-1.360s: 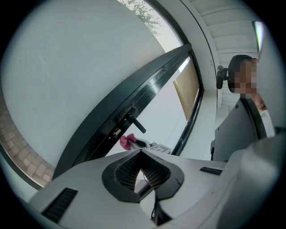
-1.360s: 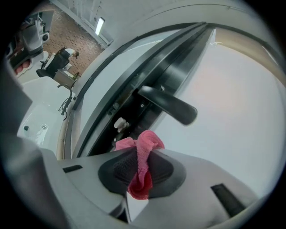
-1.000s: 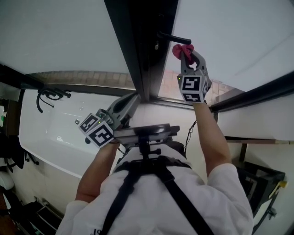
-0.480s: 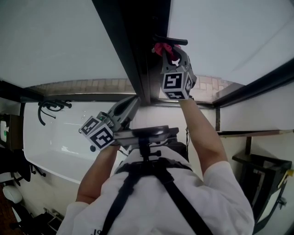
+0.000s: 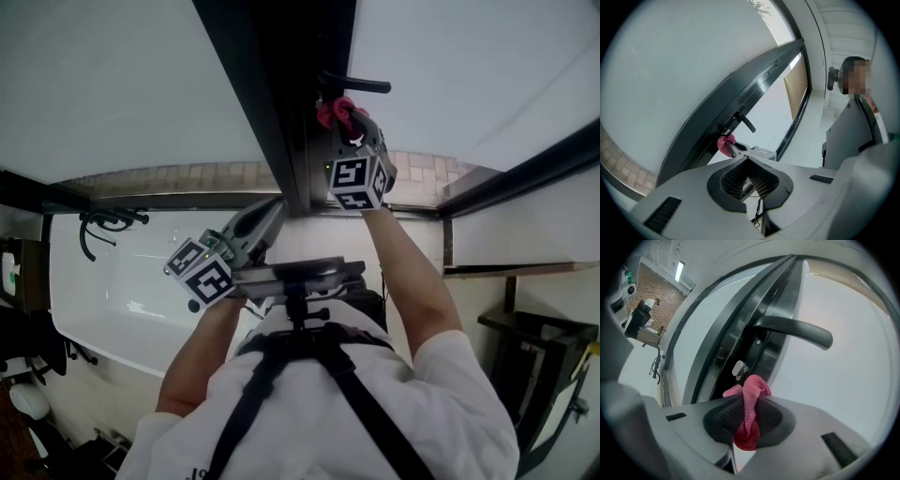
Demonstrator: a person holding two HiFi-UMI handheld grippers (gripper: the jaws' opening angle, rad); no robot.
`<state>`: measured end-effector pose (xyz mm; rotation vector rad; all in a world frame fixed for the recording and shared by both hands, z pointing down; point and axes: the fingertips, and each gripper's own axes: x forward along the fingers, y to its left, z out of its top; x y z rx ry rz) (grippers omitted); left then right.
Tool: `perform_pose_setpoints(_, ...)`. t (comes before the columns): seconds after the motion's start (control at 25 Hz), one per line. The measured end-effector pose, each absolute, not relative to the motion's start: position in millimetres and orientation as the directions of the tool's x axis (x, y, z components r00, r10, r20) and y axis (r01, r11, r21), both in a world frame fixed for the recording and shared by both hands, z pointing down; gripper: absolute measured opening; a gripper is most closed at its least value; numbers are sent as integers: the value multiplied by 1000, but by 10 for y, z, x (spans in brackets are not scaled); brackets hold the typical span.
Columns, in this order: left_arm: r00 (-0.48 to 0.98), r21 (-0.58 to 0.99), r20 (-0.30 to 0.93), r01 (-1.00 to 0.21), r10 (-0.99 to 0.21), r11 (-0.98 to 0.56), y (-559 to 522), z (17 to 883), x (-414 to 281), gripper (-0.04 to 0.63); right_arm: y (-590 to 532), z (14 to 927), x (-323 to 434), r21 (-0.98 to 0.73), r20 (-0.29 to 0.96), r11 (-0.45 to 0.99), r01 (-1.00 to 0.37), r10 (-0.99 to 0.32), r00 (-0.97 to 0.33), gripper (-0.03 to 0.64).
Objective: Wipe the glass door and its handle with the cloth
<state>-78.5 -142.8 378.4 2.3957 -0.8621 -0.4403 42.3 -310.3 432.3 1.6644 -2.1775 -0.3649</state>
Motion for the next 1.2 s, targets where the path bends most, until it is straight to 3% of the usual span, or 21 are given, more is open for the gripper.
perform_pose_setpoints(0.76, 739, 607, -125, -471, -661, -641, -1414, 3853, -878, 2, -3025, 5201, 272, 363, 409, 409, -837, -877, -252, 51)
perform_pose_setpoints(0.92, 745, 632, -134, -444, -653, -636, -1388, 3902, -864, 2, -2795, 4837, 285, 345, 319, 410, -844, -897, -306, 51)
perform_pose_setpoints(1.2, 744, 618, -137, -452, -654, -643, -1434, 3886, -816, 2, -2428, 3464, -19, 388, -10, 405, -828, -896, -443, 51)
